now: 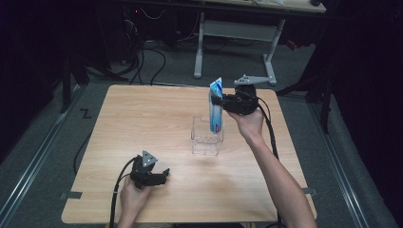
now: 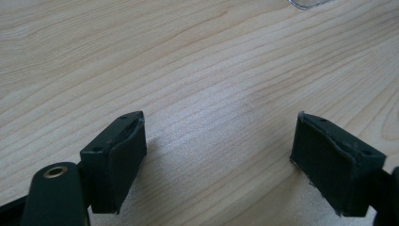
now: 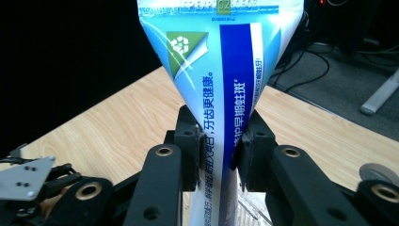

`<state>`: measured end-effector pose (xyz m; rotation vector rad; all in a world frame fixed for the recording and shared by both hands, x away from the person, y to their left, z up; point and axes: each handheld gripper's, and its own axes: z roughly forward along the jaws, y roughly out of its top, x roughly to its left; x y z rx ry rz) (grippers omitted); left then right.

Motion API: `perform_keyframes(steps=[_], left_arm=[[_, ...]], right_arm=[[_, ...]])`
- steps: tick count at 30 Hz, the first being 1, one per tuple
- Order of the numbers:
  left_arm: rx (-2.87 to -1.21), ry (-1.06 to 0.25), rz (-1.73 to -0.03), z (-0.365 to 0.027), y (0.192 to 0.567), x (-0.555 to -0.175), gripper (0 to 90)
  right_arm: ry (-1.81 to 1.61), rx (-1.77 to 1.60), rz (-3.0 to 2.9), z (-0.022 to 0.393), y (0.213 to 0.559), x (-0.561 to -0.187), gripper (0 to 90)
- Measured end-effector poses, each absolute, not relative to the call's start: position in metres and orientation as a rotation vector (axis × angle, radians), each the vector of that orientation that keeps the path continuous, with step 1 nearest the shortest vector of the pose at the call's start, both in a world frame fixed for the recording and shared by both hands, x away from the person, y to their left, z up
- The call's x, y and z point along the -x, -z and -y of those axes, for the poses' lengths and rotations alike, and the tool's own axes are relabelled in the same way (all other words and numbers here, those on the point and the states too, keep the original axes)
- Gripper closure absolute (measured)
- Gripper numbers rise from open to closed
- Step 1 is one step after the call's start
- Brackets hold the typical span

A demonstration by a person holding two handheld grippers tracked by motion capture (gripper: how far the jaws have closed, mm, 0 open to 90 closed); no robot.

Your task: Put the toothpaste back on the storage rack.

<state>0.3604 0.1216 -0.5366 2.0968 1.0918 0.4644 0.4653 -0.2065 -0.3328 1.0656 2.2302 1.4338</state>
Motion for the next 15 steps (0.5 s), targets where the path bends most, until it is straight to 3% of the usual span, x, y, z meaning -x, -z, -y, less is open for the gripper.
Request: perform_keyframes(steps=[15], left_arm=[[-2.097, -0.465, -1.092, -0.122, 0.537, -0.360, 18.7]], right_arm=[[-1.322, -1.080, -2.288, 0.197, 0.361, -0.471, 72.9]])
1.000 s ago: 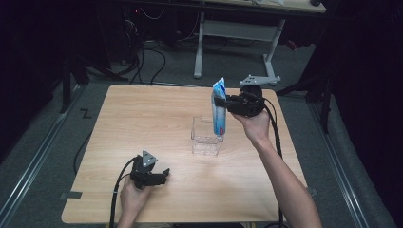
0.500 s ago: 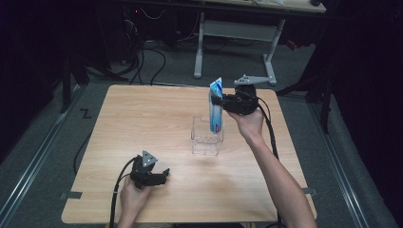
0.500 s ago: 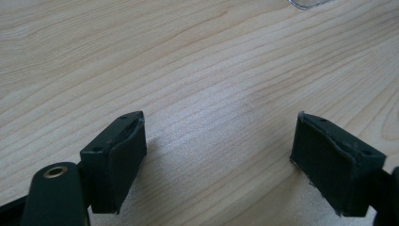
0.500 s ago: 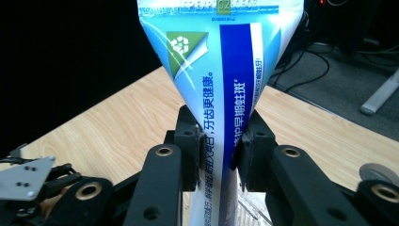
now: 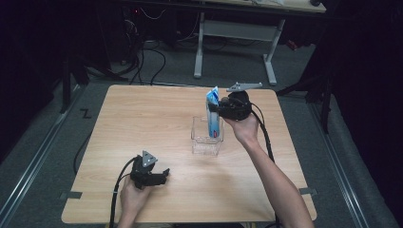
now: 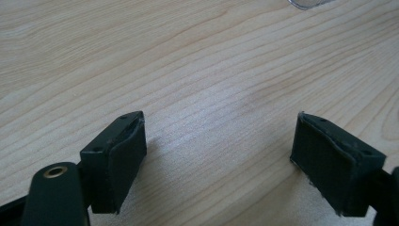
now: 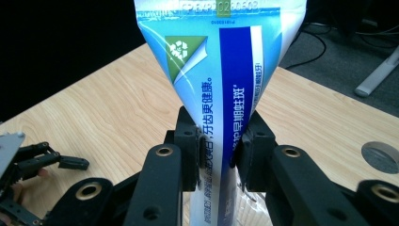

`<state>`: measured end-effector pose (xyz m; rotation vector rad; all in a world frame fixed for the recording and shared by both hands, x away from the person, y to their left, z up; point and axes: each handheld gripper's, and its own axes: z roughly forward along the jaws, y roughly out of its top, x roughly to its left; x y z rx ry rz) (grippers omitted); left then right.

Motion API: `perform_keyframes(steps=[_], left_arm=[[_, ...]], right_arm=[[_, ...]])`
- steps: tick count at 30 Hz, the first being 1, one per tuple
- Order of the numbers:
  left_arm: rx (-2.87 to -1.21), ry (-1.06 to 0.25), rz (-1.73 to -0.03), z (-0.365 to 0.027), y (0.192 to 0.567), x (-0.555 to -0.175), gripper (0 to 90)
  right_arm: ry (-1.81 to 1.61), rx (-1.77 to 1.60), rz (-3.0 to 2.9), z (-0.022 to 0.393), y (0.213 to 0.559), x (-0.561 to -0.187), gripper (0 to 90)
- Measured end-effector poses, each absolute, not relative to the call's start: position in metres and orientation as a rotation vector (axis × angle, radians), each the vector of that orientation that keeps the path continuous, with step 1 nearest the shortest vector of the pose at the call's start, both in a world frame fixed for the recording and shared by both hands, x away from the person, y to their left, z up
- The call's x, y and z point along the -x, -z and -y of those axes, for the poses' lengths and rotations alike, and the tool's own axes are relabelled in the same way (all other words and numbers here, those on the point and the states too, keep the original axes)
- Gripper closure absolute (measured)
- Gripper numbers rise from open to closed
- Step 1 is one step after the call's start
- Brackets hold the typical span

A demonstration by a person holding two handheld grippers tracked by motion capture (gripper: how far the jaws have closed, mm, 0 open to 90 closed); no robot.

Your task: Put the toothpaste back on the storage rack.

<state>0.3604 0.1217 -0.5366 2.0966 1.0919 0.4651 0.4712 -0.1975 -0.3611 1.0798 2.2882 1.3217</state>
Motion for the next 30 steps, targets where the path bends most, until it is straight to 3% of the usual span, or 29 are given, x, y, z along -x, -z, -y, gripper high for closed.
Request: perform_keyframes(steps=[30], left_arm=[[-2.097, -0.458, -1.092, -0.122, 0.536, -0.361, 19.2]], right_arm=[[-1.203, -1.056, -2.372, 0.191, 0.388, -0.466, 72.9]])
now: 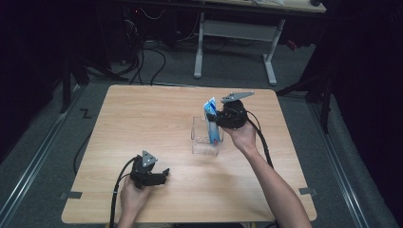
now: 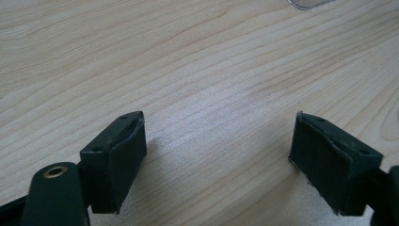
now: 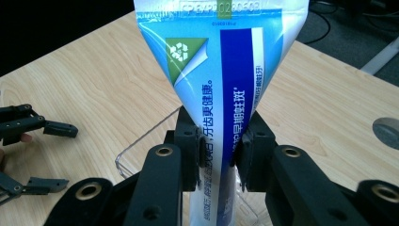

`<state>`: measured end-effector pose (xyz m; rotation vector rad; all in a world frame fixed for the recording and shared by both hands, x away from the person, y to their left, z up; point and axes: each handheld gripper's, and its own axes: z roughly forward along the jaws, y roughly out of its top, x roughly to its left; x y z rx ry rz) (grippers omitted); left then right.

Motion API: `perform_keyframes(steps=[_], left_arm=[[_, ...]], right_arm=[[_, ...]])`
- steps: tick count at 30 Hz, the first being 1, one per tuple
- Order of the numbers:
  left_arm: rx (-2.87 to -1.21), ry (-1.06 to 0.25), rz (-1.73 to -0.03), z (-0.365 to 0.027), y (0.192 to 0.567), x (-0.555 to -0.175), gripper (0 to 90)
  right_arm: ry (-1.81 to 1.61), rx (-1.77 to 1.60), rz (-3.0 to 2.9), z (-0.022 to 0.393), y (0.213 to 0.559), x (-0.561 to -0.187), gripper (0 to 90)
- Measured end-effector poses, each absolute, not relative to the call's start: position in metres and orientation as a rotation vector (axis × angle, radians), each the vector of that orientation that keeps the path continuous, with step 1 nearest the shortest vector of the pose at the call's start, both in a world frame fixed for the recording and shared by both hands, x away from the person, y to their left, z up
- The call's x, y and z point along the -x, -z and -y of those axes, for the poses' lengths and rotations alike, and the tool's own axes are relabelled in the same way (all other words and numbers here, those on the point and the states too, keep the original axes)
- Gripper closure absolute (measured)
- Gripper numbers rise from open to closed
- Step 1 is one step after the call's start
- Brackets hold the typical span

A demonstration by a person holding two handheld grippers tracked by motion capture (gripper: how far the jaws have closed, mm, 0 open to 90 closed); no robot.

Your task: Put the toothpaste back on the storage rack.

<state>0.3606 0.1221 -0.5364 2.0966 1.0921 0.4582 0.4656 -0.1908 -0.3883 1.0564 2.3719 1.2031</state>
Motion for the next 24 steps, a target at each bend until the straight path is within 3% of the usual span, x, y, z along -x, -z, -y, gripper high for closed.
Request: perform_keyframes(steps=[24], left_arm=[[-2.097, -0.458, -1.092, -0.1222, 0.5364, -0.3606, 19.2]], right_arm=[[-1.192, -1.081, -2.411, 0.1837, 0.3961, -0.4671, 72.6]])
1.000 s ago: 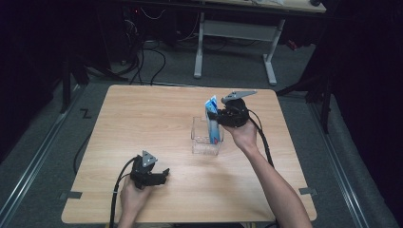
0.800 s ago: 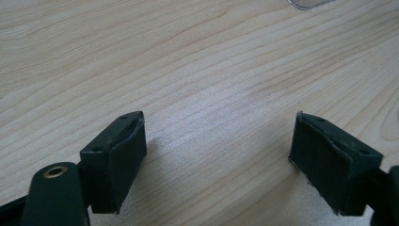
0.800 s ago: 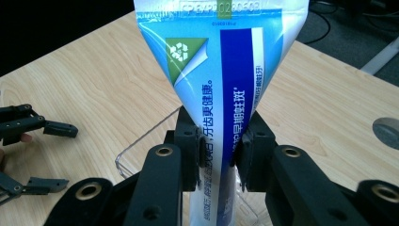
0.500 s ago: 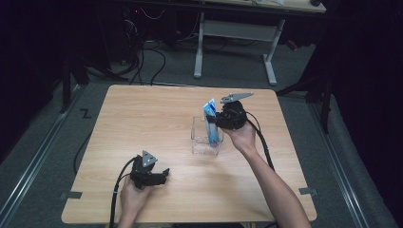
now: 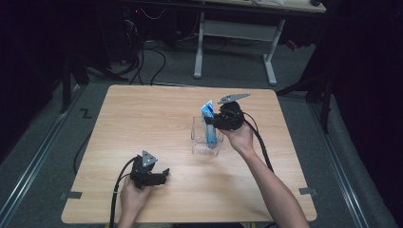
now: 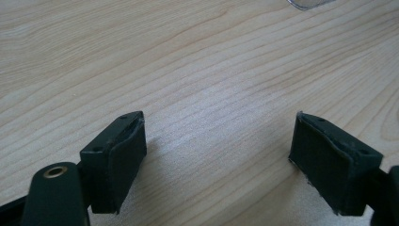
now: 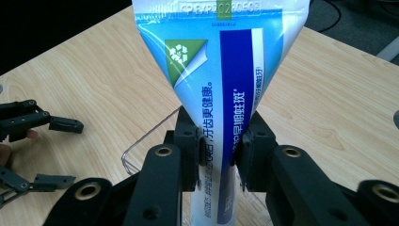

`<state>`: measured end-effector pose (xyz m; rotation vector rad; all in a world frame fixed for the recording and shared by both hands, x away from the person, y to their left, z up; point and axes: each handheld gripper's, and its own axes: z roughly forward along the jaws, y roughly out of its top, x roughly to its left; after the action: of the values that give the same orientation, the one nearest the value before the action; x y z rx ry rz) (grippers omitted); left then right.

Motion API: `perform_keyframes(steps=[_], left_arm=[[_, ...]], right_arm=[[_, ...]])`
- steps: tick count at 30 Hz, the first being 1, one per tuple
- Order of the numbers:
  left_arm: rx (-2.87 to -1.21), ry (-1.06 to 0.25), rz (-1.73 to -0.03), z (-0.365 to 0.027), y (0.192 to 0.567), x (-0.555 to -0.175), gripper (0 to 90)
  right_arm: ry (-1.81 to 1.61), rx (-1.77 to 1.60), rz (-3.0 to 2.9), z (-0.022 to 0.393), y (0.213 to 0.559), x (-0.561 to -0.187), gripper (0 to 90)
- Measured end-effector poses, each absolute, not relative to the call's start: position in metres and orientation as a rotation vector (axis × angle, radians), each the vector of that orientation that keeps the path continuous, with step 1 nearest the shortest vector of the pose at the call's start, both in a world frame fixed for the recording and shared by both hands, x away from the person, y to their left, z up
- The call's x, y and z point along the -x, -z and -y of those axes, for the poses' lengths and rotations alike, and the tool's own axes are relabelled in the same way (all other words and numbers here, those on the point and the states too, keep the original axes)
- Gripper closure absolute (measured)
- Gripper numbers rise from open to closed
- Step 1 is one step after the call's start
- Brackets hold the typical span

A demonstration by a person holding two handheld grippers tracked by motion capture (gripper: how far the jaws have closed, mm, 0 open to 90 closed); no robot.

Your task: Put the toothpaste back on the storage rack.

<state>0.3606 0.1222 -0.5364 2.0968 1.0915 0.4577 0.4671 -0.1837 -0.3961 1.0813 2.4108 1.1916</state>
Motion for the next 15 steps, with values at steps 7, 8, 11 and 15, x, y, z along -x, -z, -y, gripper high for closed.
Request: perform_keyframes(steps=[7, 8, 11, 15], left_arm=[[-2.095, -0.458, -1.092, -0.1221, 0.5365, -0.3606, 19.2], [-2.095, -0.458, -1.092, -0.1221, 0.5365, -0.3606, 19.2], [-2.095, -0.458, -1.092, -0.1221, 0.5365, -0.3606, 19.2], [-2.095, -0.458, -1.092, -0.1221, 0.5365, -0.3606, 19.2]], right_arm=[[-1.181, -1.093, -2.417, 0.1816, 0.3991, -0.4684, 72.5], [-1.178, -1.095, -2.420, 0.1813, 0.3997, -0.4687, 72.5], [-1.170, -1.105, -2.426, 0.1796, 0.4015, -0.4694, 72.4], [-1.156, -1.109, -2.435, 0.1778, 0.4044, -0.4711, 72.3]])
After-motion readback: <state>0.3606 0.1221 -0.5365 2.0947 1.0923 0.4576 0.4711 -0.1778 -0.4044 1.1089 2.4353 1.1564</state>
